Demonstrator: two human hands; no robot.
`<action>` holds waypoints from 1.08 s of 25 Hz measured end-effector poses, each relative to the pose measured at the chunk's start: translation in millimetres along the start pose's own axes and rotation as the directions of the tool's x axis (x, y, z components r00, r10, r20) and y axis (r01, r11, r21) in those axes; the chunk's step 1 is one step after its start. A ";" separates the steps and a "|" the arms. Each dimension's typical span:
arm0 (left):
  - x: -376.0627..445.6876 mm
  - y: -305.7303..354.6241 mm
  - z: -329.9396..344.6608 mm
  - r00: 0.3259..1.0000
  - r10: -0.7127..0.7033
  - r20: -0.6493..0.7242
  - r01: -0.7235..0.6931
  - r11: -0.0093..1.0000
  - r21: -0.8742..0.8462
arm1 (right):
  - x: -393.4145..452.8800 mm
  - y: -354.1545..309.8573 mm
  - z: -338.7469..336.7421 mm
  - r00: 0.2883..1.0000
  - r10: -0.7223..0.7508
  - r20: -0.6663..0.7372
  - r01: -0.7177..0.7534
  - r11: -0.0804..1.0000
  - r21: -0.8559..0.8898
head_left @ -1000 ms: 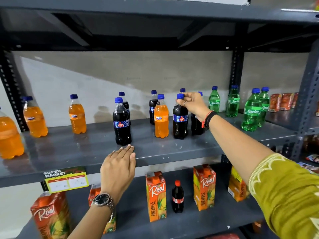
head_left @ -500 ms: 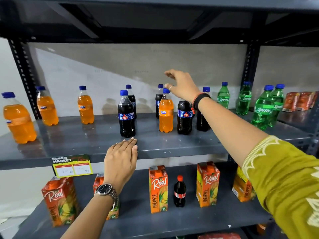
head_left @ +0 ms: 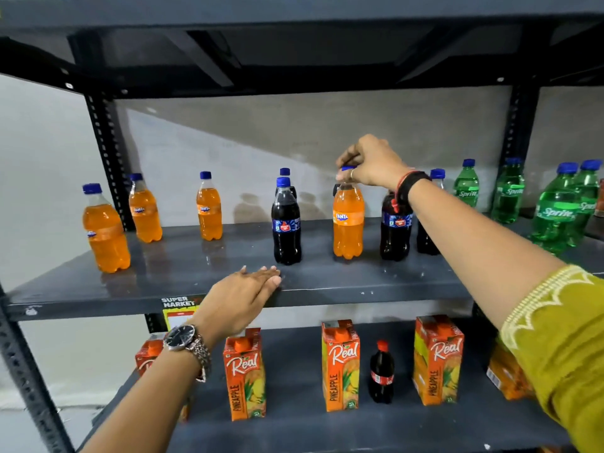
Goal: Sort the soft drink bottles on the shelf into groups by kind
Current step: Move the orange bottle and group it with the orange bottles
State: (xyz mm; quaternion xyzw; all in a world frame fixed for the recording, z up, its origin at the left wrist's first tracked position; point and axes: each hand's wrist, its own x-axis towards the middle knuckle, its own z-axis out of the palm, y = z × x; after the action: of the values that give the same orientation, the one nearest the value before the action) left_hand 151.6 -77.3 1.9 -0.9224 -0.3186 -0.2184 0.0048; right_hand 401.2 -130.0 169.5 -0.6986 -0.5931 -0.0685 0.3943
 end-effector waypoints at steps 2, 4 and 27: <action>-6.7 -32.5 -12.2 0.998 -0.063 -0.015 0.063 0.998 -0.013 | -7.0 -21.6 -2.4 0.999 -0.028 0.020 0.028 0.999 0.019; -18.7 -71.1 -24.5 0.988 -0.138 -0.067 0.134 0.988 -0.072 | -12.6 -46.6 4.8 0.998 -0.032 0.045 0.028 0.996 0.087; -102.5 -229.0 -44.4 0.880 -0.160 -0.447 0.057 0.971 -0.234 | 12.8 -206.4 197.9 0.995 -0.092 -0.044 0.100 0.961 0.256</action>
State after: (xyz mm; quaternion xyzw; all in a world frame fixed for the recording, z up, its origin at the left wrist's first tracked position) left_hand -73.1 38.6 -29.5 -0.8195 -0.3343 -0.4645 -0.0311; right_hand 149.1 2.1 139.1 -0.6106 -0.6239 -0.0207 0.4874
